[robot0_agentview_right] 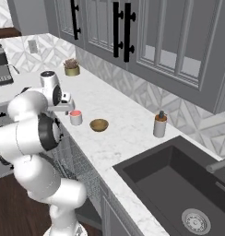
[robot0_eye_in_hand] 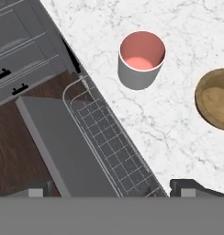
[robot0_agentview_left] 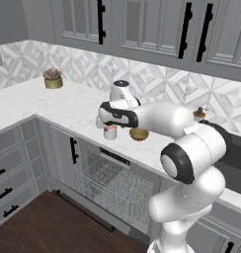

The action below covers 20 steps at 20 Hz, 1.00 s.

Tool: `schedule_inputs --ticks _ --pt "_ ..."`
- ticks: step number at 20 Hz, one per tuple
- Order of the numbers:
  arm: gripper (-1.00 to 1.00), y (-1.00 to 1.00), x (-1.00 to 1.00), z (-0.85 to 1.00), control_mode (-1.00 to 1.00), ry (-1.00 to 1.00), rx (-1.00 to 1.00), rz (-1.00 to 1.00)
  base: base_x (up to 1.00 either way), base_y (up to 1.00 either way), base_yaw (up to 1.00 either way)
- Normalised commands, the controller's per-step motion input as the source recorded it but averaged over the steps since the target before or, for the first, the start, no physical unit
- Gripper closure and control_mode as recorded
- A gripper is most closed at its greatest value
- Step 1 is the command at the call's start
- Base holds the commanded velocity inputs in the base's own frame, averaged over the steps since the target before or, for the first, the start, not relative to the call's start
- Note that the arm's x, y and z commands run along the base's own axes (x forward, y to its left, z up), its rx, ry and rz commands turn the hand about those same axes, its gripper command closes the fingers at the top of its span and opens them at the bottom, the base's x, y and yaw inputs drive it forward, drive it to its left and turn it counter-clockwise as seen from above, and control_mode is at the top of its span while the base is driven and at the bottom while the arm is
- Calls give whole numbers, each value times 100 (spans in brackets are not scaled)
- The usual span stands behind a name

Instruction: Pick up the cup and bowl from the counter, place them in the dishwasher, and close the dishwasher door.

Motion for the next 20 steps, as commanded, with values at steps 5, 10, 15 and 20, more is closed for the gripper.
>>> schedule_inputs --ticks 5,10,15,20 --pt "-100 1 52 -4 -100 0 0 0 0 0 0" --pt "-100 8 37 -21 -100 0 -2 0 0 0 0" --pt "-100 6 32 -32 -100 0 -3 0 0 0 0" --pt "-100 7 38 -28 -100 0 -2 0 0 0 0"
